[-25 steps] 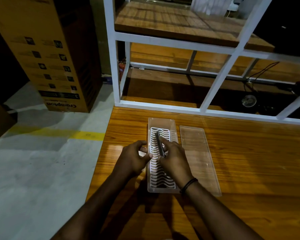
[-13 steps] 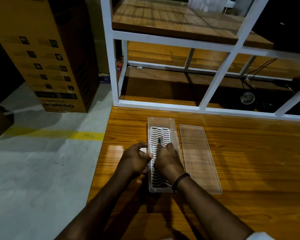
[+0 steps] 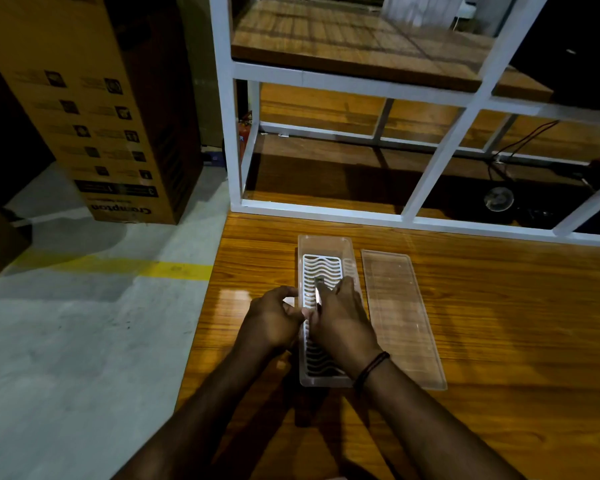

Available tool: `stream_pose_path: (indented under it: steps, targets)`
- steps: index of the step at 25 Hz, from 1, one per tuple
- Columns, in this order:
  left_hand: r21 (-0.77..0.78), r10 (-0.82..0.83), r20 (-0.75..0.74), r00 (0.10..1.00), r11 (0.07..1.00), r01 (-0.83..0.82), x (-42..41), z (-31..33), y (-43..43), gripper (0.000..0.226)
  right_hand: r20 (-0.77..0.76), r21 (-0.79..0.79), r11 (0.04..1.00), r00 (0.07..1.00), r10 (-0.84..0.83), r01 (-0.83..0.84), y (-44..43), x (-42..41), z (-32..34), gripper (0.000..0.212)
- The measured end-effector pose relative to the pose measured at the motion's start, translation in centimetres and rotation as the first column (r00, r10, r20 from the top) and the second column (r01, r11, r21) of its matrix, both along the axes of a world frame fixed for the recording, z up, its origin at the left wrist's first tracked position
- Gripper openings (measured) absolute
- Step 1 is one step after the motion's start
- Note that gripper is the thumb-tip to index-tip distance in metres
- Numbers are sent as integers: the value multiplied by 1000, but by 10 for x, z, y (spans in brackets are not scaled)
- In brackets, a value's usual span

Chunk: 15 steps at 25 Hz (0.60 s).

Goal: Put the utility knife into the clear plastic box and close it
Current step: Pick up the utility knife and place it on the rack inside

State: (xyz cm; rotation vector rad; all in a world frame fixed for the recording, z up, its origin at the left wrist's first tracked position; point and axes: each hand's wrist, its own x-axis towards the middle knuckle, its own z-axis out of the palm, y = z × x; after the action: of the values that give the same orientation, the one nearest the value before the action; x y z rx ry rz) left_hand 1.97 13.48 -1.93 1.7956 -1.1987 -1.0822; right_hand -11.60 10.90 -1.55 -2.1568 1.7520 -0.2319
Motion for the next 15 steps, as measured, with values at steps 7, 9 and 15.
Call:
stream_pose_path:
  steps: [7, 9, 15]
  targets:
    - [0, -24, -13, 1000, 1000, 24, 2, 3, 2, 20, 274, -232, 879, 895, -352, 417, -11, -71, 12, 45]
    - [19, -13, 3, 1000, 1000, 13, 3, 2, 1, 17, 28, -40, 848, 849, -528, 529, -21, -95, 0, 54]
    - [109, 32, -115, 993, 994, -20, 2, -2, -4, 21, -247, 217, 691, 723, -645, 690, -28, -112, 2, 85]
